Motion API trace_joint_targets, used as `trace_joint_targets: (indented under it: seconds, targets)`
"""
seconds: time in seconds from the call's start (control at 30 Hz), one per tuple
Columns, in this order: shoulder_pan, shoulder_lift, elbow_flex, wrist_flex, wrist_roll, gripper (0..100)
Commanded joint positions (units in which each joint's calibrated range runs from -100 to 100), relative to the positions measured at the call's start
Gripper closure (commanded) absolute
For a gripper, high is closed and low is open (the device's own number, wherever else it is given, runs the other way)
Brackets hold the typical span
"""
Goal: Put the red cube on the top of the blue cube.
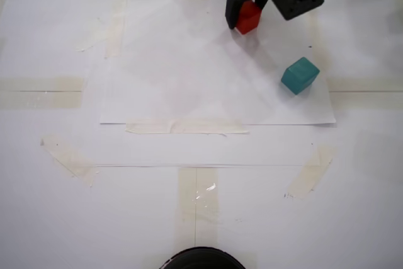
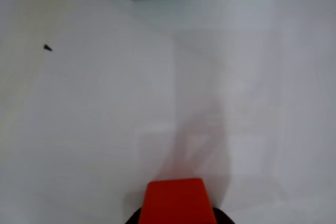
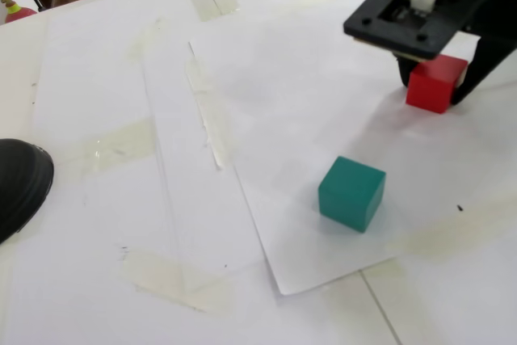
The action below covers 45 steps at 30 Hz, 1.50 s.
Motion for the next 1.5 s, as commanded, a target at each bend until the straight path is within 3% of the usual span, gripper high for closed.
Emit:
trace_joint_targets:
  seconds: [0.0, 0.3, 0.8, 1.47]
  targets:
    - [0.4, 0.2, 0.2, -0.8, -0.3, 85]
    - [-0.2, -0.2, -5.6, 5.1, 0.2, 89]
    - [-0.7, 8.7, -38.8, 26.0, 0.4, 89]
    - [0.2, 28.9, -74.4, 30.6, 0.4, 89]
